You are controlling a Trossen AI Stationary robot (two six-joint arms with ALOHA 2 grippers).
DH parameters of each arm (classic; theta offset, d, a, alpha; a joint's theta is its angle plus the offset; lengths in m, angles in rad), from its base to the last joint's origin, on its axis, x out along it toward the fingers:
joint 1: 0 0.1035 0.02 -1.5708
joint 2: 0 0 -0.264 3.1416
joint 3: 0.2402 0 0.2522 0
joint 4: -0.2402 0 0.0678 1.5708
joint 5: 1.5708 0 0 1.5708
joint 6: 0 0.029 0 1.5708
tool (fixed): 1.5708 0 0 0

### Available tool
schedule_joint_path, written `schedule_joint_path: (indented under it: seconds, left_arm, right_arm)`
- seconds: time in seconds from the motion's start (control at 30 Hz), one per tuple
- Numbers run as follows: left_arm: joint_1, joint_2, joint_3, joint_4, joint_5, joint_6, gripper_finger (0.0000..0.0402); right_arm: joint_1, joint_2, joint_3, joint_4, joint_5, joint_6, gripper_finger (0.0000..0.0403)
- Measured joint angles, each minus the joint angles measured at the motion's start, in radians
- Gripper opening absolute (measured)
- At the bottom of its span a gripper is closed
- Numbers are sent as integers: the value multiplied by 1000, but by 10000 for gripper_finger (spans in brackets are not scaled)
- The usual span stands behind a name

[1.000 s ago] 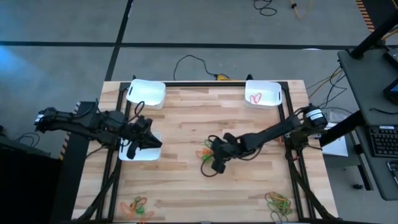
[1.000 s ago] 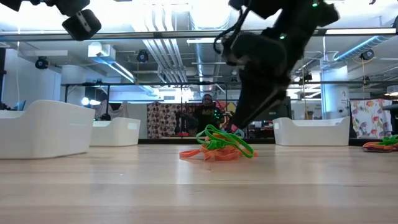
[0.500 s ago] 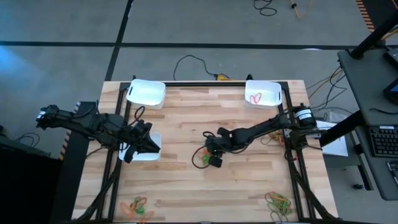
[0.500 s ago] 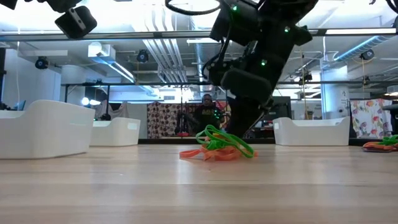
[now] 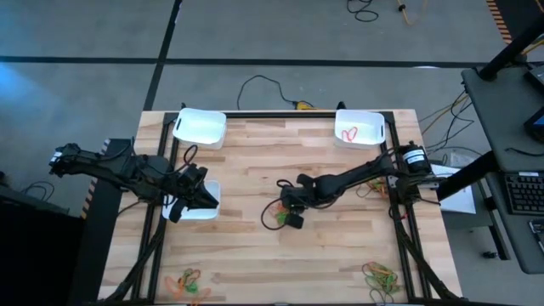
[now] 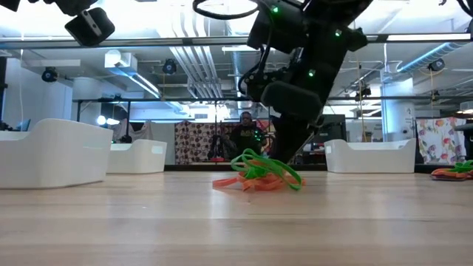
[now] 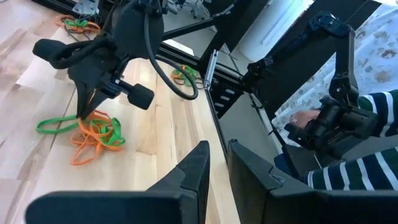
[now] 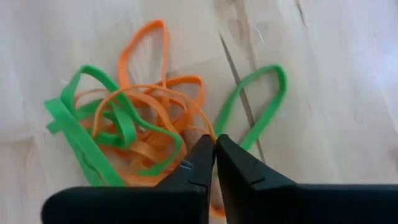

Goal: Sort rubber bands into baskets
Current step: Put the orange rubber band into the top right white bin

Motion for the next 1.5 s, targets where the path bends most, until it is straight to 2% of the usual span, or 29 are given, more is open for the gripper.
schedule_joint_path:
  seconds: [0.13,0.27,0.47,0.67,0.83,0.93,1.03,1.23,1.33,1.5]
  left_arm:
    - [0,-1,0,0,0,0,43]
    - [0,-3,0,0,0,-1,43]
    - [0,-11,0,1,0,-11,43]
    - [0,-12,0,2,0,-28,43]
    - [-5,-10,0,2,-1,-56,42]
    - [-12,-9,0,3,-29,-38,42]
    - [-15,-4,0,3,-51,-37,42]
    - [-15,13,0,3,-65,-38,42]
    - [-15,21,0,3,-88,-45,42]
    - [-15,24,0,3,-111,-75,42]
  right_arm:
    - [-3,0,65,-126,3,-19,9]
    - [-13,-4,158,-323,25,-56,9]
    - [-57,-67,253,-606,160,-16,9]
    - [-178,-237,218,-762,292,145,9]
    - [-380,-374,107,-857,377,339,9]
    - [-542,-444,10,-817,404,453,9]
    - [-672,-490,-71,-720,393,476,9]
    - [-887,-465,-167,-563,272,473,9]
    - [-941,-429,-198,-455,197,465,9]
    - [-990,-370,-206,-344,187,499,9]
